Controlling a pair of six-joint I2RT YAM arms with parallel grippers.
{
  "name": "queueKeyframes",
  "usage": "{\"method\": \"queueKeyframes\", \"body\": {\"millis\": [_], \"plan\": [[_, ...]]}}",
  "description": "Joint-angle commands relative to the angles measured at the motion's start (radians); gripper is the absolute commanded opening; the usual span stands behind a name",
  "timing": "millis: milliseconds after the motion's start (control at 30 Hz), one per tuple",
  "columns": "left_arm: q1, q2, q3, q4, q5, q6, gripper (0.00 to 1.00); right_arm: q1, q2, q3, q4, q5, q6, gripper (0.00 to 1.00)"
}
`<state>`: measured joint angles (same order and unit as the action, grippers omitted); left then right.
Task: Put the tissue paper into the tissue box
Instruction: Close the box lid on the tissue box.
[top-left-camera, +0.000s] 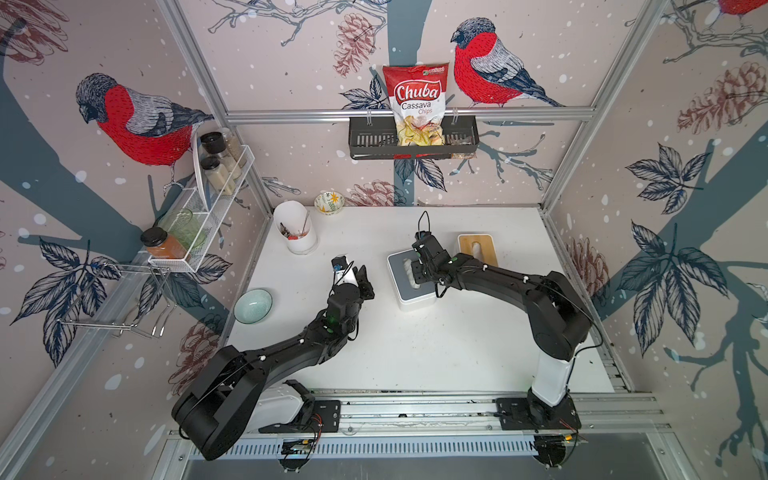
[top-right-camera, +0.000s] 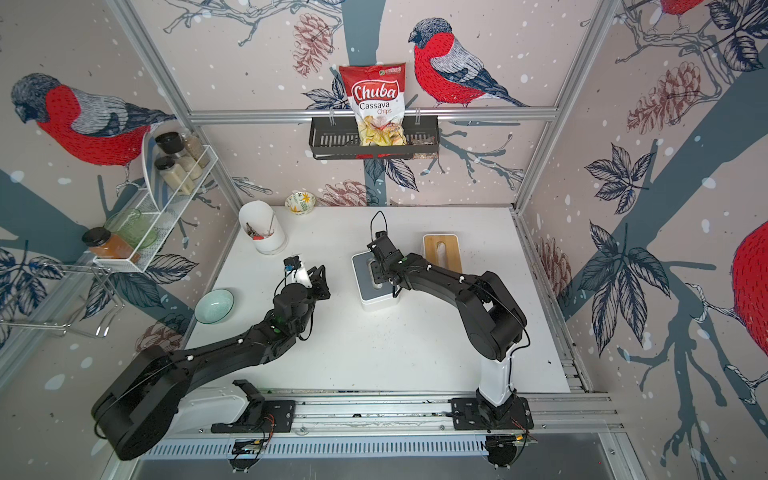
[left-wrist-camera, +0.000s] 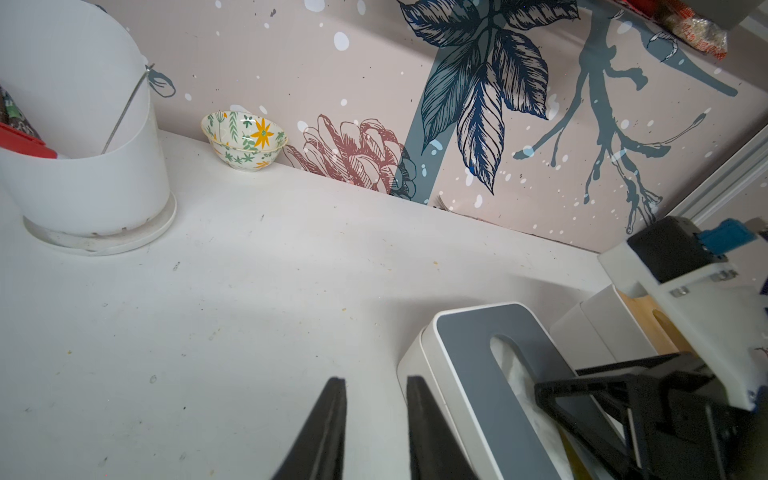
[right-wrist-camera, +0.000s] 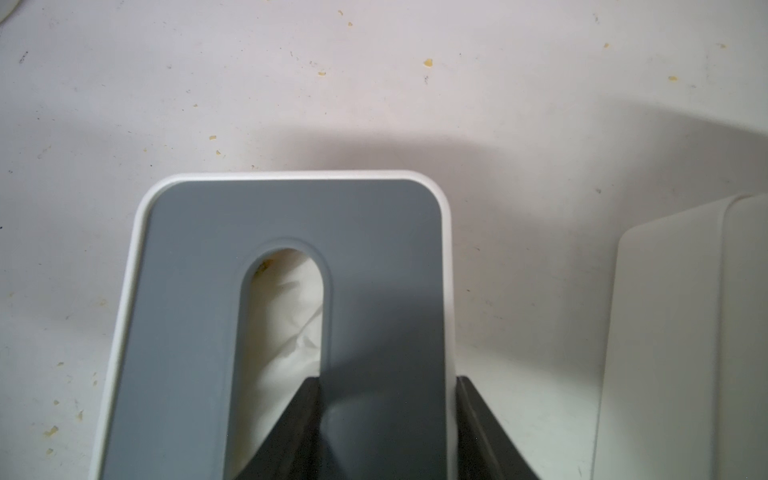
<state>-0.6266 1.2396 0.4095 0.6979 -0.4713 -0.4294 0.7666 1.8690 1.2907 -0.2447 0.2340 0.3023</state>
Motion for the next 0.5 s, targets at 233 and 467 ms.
{"method": "queueKeyframes", "body": {"millis": [233,467], "plan": [[0.004,0.019,0.014,0.049,0.007,0.014,0.29,0.003,0.007,-0.019,0.078,0.033,0.034,0.08],[0.004,0.022,0.017,0.048,0.008,0.017,0.29,-0.001,-0.027,0.038,-0.062,0.017,0.049,0.43]]}}
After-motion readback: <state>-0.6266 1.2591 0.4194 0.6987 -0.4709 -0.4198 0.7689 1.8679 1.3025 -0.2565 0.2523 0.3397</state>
